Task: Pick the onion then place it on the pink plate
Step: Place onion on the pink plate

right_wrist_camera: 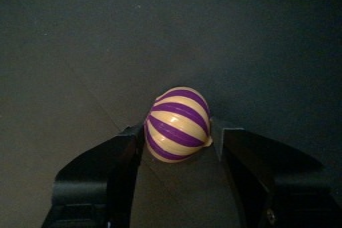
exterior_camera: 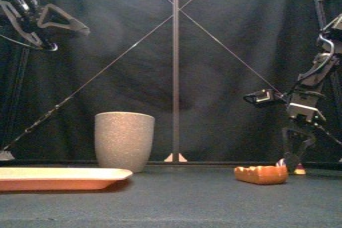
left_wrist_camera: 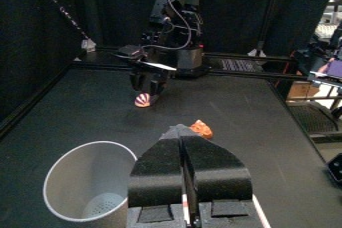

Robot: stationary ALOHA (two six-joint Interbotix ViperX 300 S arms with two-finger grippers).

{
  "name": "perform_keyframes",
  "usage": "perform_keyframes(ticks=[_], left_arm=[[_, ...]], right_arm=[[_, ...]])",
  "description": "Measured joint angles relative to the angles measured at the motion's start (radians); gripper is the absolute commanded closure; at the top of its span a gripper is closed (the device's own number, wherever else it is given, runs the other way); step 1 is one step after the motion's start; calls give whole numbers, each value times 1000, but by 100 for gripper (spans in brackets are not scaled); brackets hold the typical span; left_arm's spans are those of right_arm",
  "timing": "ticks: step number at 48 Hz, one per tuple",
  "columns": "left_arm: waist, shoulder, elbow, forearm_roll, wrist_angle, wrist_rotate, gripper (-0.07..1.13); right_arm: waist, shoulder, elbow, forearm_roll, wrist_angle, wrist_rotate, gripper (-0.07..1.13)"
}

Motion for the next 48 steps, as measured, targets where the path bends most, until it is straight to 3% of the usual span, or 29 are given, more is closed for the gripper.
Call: perform_keyframes(ticks=[12,24,36,48], left_arm=[[0,2,12,-12,0,0,83],[0,0,12,-17,0,0,83],[2,2,12,-17,0,0,83],[9,2,12,-17,-2,3,83]], right_arm=[[5,0,-3,3,-5,0,28],[69,-75,-37,18,-2,0,28],[221,-164,-132,71,-34,0,28],[423,-61,-264,92,-166,-3,28]])
